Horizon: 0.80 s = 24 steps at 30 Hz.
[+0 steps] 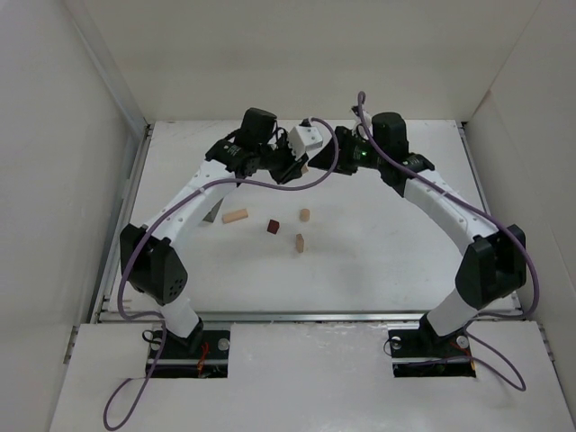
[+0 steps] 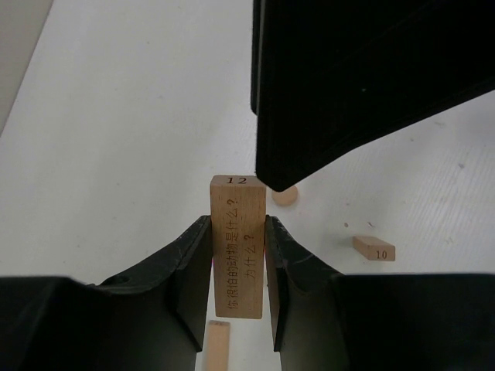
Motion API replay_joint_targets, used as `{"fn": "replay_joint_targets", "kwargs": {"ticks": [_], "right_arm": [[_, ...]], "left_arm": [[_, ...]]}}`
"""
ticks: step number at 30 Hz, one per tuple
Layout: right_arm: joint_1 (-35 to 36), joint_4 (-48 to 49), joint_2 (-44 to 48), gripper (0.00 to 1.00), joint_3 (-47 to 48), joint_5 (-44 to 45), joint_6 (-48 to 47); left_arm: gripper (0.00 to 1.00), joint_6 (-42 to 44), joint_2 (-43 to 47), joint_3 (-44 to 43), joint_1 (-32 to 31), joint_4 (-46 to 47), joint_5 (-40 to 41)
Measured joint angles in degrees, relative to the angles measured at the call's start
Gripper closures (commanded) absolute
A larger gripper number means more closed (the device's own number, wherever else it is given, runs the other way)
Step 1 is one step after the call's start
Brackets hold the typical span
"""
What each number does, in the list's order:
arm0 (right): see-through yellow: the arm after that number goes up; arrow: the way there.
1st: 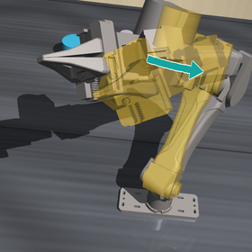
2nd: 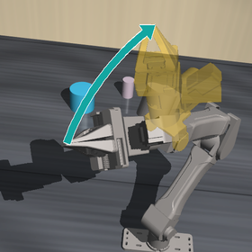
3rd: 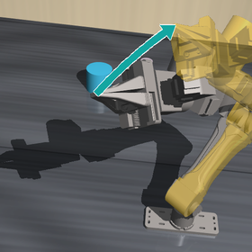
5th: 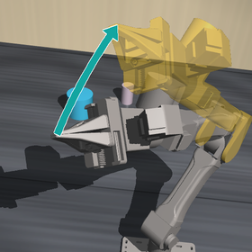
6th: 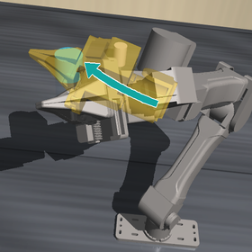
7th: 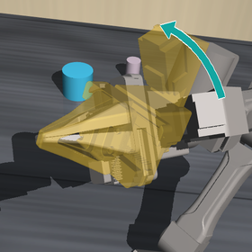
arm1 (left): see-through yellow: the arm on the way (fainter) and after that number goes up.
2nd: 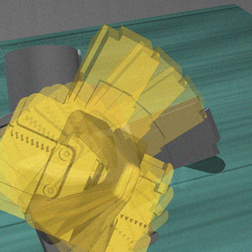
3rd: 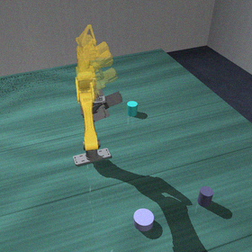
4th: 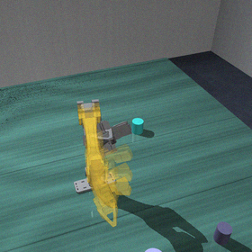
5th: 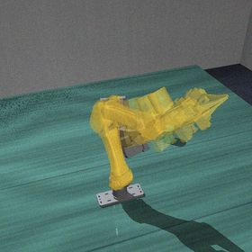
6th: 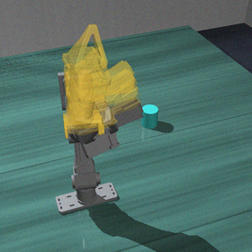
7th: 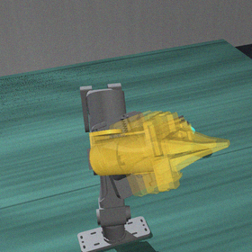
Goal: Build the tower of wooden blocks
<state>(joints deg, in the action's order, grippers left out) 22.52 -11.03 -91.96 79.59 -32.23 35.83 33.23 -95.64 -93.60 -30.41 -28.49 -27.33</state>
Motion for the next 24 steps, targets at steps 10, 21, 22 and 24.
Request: {"fn": "replay_joint_targets", "kwargs": {"ticks": [10, 21, 22, 24], "right_arm": [[0.0, 3.91, 1.18, 0.48, -1.92, -1.99, 1.77], [0.24, 4.07, 1.03, 0.5, -2.69, -2.08, 1.95], [0.39, 4.09, 0.85, 0.5, -2.64, -2.12, 1.95], [0.83, 4.09, 0.26, 0.5, -2.54, -2.16, 1.92]], "left_arm": [[1.0, -0.72, -0.22, -0.2, -1.4, -1.33, 0.11], [1.0, -2.4, -0.22, -0.35, -1.86, -1.49, -0.72], [1.0, -2.56, -0.22, -0.46, -1.86, -1.6, -0.72], [1.0, -2.73, -0.22, -1.01, -1.84, -1.86, -0.7]]}}
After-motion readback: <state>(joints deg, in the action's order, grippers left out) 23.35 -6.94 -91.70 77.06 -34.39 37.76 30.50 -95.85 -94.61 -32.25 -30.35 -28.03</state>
